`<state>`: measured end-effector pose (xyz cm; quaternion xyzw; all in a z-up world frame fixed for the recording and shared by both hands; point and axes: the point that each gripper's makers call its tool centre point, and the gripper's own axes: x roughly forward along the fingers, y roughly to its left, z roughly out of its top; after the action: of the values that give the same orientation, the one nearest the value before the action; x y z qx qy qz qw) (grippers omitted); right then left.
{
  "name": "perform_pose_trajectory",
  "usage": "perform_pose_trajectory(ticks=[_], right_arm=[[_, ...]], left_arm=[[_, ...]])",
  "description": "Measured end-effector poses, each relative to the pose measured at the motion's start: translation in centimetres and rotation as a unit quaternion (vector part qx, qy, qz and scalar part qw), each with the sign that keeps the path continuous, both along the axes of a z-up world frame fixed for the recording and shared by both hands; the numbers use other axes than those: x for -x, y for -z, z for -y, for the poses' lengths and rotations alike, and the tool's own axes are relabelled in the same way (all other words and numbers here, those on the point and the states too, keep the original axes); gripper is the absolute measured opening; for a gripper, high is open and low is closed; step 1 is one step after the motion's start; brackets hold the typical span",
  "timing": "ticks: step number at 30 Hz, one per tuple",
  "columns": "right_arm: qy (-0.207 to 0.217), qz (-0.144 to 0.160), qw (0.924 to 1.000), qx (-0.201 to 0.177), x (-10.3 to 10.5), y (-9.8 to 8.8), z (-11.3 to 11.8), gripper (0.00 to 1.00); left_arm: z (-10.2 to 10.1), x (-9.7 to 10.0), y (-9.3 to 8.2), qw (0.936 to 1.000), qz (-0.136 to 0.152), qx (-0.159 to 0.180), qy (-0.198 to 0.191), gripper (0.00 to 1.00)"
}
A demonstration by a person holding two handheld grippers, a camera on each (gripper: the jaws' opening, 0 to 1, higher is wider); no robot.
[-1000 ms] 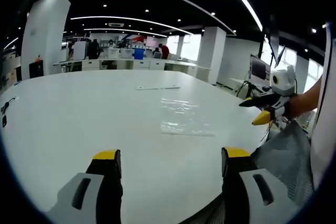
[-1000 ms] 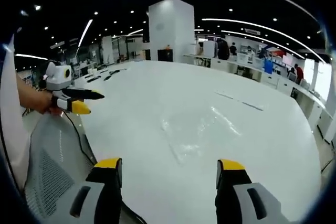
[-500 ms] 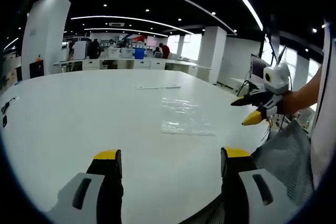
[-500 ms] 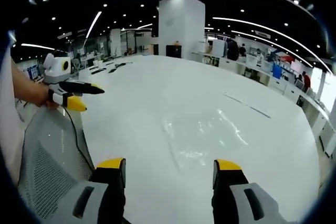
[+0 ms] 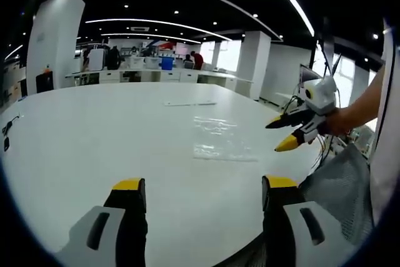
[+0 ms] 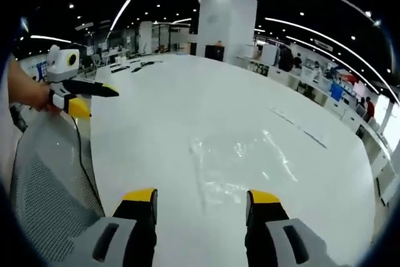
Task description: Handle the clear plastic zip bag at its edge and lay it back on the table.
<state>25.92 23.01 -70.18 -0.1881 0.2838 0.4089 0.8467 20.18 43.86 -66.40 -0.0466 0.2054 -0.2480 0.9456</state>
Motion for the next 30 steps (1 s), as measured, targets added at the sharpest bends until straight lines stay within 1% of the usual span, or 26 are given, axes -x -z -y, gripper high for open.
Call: perform_pose_trajectory(ticks=[6, 10, 13, 19, 22, 26, 28, 30], right_arm=[[-0.017, -0.002, 0.9997, 0.019, -0.2, 1.0, -0.3, 0.53], [-0.012, -0.008, 0.9997, 0.021, -0.5, 1.5, -0.3, 0.51], [-0.02, -0.01, 0.9993, 0.029, -0.7, 1.9, -0.3, 0.5], [-0.026, -0.01, 0.9987, 0.043, -1.0, 2.6, -0.2, 0.46], [-0.03, -0.01, 0.9984, 0.047, -1.2, 2.9, -0.2, 0.4], [-0.034, -0.014, 0.9977, 0.057, -1.3, 3.5, -0.3, 0.38], [-0.038, -0.016, 0.9967, 0.07, -1.4, 3.9, -0.3, 0.36], [-0.039, -0.019, 0.9966, 0.07, -1.4, 4.2, -0.4, 0.36]], left_arm=[[0.0, 0.0, 0.1, 1.0, -0.002, 0.0, 0.0, 0.75], [-0.1, -0.1, 0.0, 1.0, 0.0, 0.001, -0.002, 0.75], [-0.2, -0.1, 0.1, 1.0, -0.001, 0.001, -0.002, 0.75], [-0.2, -0.1, 0.2, 1.0, -0.001, 0.0, -0.002, 0.74], [-0.4, -0.1, 0.4, 1.0, -0.001, 0.0, -0.002, 0.75], [-0.5, -0.1, 0.5, 1.0, -0.002, -0.001, -0.001, 0.75], [-0.5, -0.1, 0.5, 1.0, -0.002, -0.002, 0.0, 0.75], [-0.4, -0.1, 0.5, 1.0, -0.003, -0.002, 0.0, 0.75]])
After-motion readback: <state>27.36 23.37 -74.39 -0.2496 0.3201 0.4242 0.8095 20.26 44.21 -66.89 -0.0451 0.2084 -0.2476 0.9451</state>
